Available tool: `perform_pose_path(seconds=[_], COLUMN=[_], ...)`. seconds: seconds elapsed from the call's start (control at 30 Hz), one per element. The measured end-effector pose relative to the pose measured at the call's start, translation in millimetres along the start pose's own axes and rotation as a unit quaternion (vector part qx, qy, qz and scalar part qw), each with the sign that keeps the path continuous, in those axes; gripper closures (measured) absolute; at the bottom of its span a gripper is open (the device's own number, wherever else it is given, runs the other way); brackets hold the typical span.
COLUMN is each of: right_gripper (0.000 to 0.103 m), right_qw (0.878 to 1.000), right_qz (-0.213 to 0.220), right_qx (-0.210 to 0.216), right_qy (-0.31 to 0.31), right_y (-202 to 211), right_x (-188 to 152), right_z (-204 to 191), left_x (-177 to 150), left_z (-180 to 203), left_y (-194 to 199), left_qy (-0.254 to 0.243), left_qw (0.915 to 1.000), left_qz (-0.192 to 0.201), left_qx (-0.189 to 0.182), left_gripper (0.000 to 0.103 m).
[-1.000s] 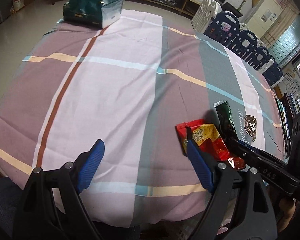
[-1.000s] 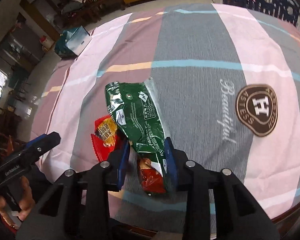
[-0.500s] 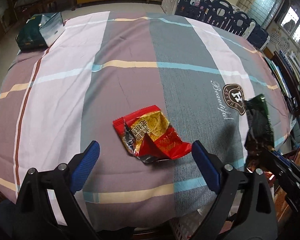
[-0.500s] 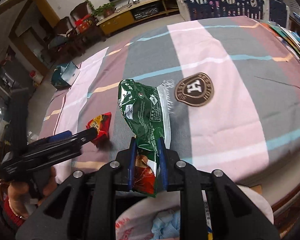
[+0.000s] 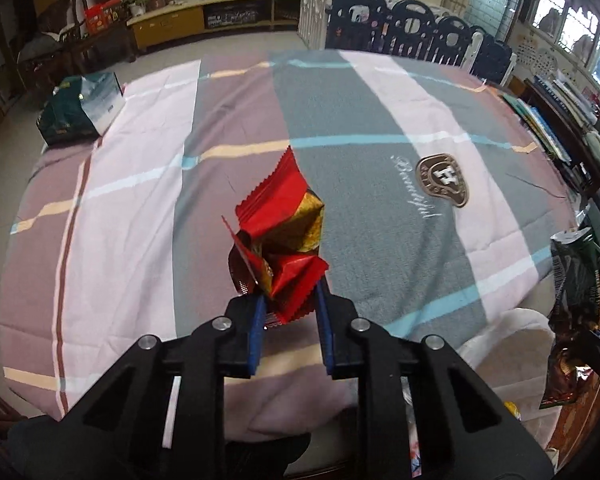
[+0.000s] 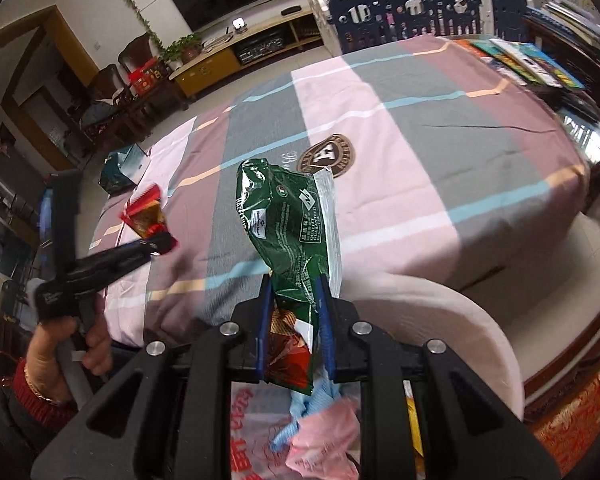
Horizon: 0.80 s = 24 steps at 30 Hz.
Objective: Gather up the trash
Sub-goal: 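Carry both wrappers over the wastebasket and open both grippers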
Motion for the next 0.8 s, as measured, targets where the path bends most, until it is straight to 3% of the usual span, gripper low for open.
perform_pose_path(seconds=[0.27, 0.43, 0.57, 0.67, 0.73, 0.8], right_gripper=[0.081, 0.081, 0.081, 0.068, 0.052, 0.042], right_qw=[0.999, 0.998, 0.998, 0.997, 0.996, 0.997], right_qz=[0.039, 0.028, 0.004, -0.020, -0.025, -0.023], right_qx=[-0.037, -0.061, -0.070, -0.075, -0.074, -0.061], right_qy=[-0.007, 0.002, -0.006, -0.027, -0.038, -0.045], right_y=[83, 106, 96, 84, 82, 85], right_x=[-42, -68, -80, -87, -91, -91], right_z=[22, 27, 34, 43, 45, 45], left_x=[-53, -94, -116, -124, -126, -126], left_z=[50, 88, 110, 118, 120, 119], left_y=[125, 147, 133, 115, 111, 112], left_qy=[-0.061, -0.118, -0.151, -0.154, -0.150, -0.150], left_qw=[0.9921, 0.9809, 0.9754, 0.9740, 0.9745, 0.9738], left_qz=[0.072, 0.038, 0.001, -0.038, -0.042, -0.037], left_qx=[-0.082, -0.149, -0.161, -0.162, -0.162, -0.167], left_gripper=[0.079, 0.079, 0.078, 0.064, 0.048, 0.042])
Point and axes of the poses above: each gripper's, at about its wrist camera, not at the fingertips, and y roughly against the way its jaws point, z to its right, x to its top, the point moved 4 cm from there along -y, roughly the way its jaws point, and after that the axes turned 13 degrees about -z, right-handed, at the moved point
